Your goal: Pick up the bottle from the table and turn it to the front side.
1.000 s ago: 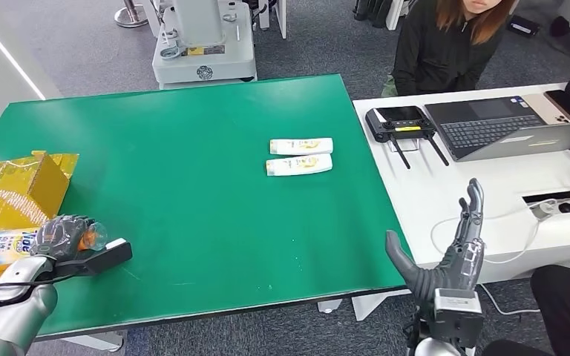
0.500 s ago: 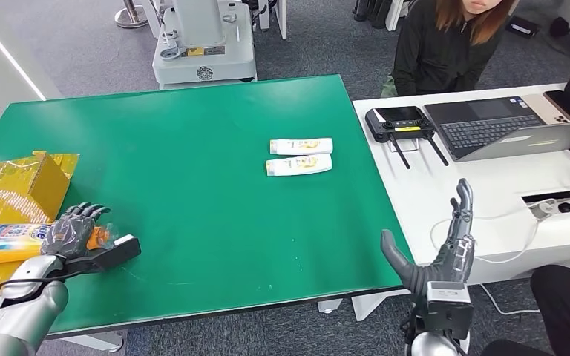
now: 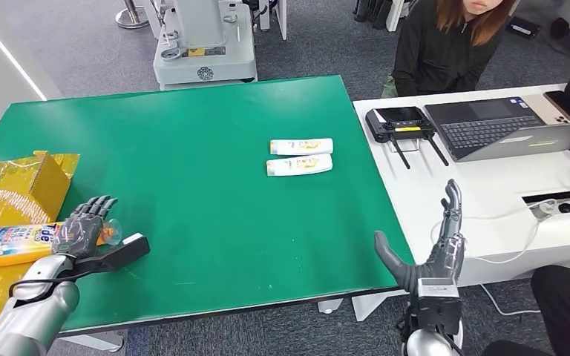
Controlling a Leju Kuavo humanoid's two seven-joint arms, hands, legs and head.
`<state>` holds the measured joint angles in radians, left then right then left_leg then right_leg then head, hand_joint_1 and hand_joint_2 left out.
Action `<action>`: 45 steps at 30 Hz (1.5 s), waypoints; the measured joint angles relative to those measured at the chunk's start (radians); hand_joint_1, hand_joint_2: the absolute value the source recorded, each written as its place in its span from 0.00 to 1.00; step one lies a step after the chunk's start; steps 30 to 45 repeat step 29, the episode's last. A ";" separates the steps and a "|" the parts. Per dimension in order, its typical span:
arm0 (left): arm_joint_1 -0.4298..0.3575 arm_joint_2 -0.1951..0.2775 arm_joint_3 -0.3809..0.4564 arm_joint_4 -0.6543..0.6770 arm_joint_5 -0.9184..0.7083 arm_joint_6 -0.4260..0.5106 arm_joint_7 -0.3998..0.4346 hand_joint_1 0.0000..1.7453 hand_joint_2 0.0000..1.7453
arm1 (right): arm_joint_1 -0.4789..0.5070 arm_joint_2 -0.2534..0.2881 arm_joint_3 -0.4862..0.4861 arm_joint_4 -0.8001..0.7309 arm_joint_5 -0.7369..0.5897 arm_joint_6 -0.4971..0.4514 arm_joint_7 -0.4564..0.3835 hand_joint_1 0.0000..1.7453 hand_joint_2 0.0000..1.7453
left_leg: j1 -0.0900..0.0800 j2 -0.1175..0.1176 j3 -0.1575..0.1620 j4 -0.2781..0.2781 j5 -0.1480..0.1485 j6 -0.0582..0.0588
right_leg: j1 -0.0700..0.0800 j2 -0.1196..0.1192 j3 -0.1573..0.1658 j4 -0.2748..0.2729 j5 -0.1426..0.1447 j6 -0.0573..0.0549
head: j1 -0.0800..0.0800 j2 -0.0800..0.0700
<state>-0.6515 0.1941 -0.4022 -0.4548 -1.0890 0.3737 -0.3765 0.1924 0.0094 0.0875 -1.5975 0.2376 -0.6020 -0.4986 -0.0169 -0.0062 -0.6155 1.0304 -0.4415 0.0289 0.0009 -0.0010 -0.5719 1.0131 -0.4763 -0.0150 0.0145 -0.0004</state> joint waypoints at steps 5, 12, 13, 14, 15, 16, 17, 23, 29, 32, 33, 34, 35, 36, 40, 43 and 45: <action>0.005 -0.038 0.011 -0.002 0.014 0.026 0.036 0.00 1.00 | 0.000 0.000 0.005 0.003 0.001 -0.007 -0.001 0.00 1.00 | 0.000 -0.001 0.000 0.000 0.000 0.000 | 0.000 -0.001 0.000 0.000 0.000 0.000 | 0.000 0.000; 0.037 -0.090 0.012 -0.045 0.044 0.035 0.042 0.00 1.00 | -0.009 0.000 0.011 0.015 0.001 -0.001 0.003 0.00 1.00 | 0.000 -0.001 0.000 0.000 0.000 0.000 | 0.000 -0.001 0.000 0.000 0.000 0.000 | 0.000 0.000; 0.042 -0.095 0.012 -0.054 0.047 0.033 0.042 0.00 1.00 | -0.011 0.000 0.011 0.018 0.001 0.002 0.003 0.00 1.00 | 0.000 -0.001 0.000 0.000 0.000 0.000 | 0.000 -0.001 0.000 0.000 0.000 0.000 | 0.000 0.000; 0.048 -0.099 0.012 -0.063 0.049 0.033 0.042 0.00 1.00 | -0.014 0.000 0.012 0.022 0.001 0.004 0.003 0.00 1.00 | 0.000 -0.001 0.000 0.000 0.000 0.000 | 0.000 -0.001 0.000 0.000 0.000 0.000 | 0.000 0.000; 0.053 -0.102 0.012 -0.072 0.050 0.033 0.042 0.00 1.00 | -0.016 0.000 0.012 0.027 0.000 0.004 0.002 0.00 1.00 | 0.000 -0.001 0.000 0.000 0.000 0.000 | 0.000 -0.001 0.000 0.000 0.000 0.000 | 0.000 0.000; 0.059 -0.105 0.012 -0.080 0.051 0.036 0.044 0.00 1.00 | -0.017 0.000 0.012 0.031 0.000 0.004 0.002 0.00 1.00 | 0.000 -0.001 0.000 0.000 0.000 0.000 | 0.000 -0.001 0.000 0.000 0.000 0.000 | 0.000 0.000; 0.065 -0.107 0.012 -0.089 0.051 0.041 0.049 0.00 1.00 | -0.018 0.000 0.012 0.034 -0.002 0.003 0.001 0.00 1.00 | 0.000 -0.001 0.000 0.000 0.000 0.000 | 0.000 -0.001 0.000 0.000 0.000 0.000 | 0.000 0.000; 0.126 -0.131 0.015 -0.179 0.088 0.088 0.081 0.00 1.00 | -0.010 0.000 0.013 0.045 -0.016 -0.016 -0.008 0.00 1.00 | 0.000 0.000 -0.001 0.000 0.000 0.000 | 0.000 0.000 -0.001 0.000 0.000 0.000 | 0.000 0.000; 0.266 -0.163 0.039 -0.416 0.521 -0.152 -0.170 0.00 1.00 | 0.000 0.000 0.023 0.044 -0.043 -0.021 -0.028 0.00 1.00 | 0.000 0.001 -0.001 0.000 -0.001 -0.001 | 0.000 0.001 -0.002 -0.001 0.000 0.000 | 0.000 0.000; 0.266 -0.163 0.039 -0.416 0.521 -0.152 -0.170 0.00 1.00 | 0.000 0.000 0.023 0.044 -0.043 -0.021 -0.028 0.00 1.00 | 0.000 0.001 -0.001 0.000 -0.001 -0.001 | 0.000 0.001 -0.002 -0.001 0.000 0.000 | 0.000 0.000; 0.266 -0.163 0.039 -0.416 0.521 -0.152 -0.170 0.00 1.00 | 0.000 0.000 0.023 0.044 -0.043 -0.021 -0.028 0.00 1.00 | 0.000 0.001 -0.001 0.000 -0.001 -0.001 | 0.000 0.001 -0.002 -0.001 0.000 0.000 | 0.000 0.000; 0.266 -0.163 0.039 -0.416 0.521 -0.152 -0.170 0.00 1.00 | 0.000 0.000 0.023 0.044 -0.043 -0.021 -0.028 0.00 1.00 | 0.000 0.001 -0.001 0.000 -0.001 -0.001 | 0.000 0.001 -0.002 -0.001 0.000 0.000 | 0.000 0.000; 0.266 -0.163 0.039 -0.416 0.521 -0.152 -0.170 0.00 1.00 | 0.000 0.000 0.023 0.044 -0.043 -0.021 -0.028 0.00 1.00 | 0.000 0.001 -0.001 0.000 -0.001 -0.001 | 0.000 0.001 -0.002 -0.001 0.000 0.000 | 0.000 0.000; 0.266 -0.163 0.039 -0.416 0.521 -0.152 -0.170 0.00 1.00 | 0.000 0.000 0.023 0.044 -0.043 -0.021 -0.028 0.00 1.00 | 0.000 0.001 -0.001 0.000 -0.001 -0.001 | 0.000 0.001 -0.002 -0.001 0.000 0.000 | 0.000 0.000; 0.266 -0.163 0.039 -0.416 0.521 -0.152 -0.170 0.00 1.00 | 0.000 0.000 0.023 0.044 -0.043 -0.021 -0.028 0.00 1.00 | 0.000 0.001 -0.001 0.000 -0.001 -0.001 | 0.000 0.001 -0.002 -0.001 0.000 0.000 | 0.000 0.000; 0.266 -0.163 0.039 -0.416 0.521 -0.152 -0.170 0.00 1.00 | 0.000 0.000 0.023 0.044 -0.043 -0.021 -0.028 0.00 1.00 | 0.000 0.001 -0.001 0.000 -0.001 -0.001 | 0.000 0.001 -0.002 -0.001 0.000 0.000 | 0.000 0.000; 0.266 -0.163 0.039 -0.416 0.521 -0.152 -0.170 0.00 1.00 | 0.000 0.000 0.023 0.044 -0.043 -0.021 -0.028 0.00 1.00 | 0.000 0.001 -0.001 0.000 -0.001 -0.001 | 0.000 0.001 -0.002 -0.001 0.000 0.000 | 0.000 0.000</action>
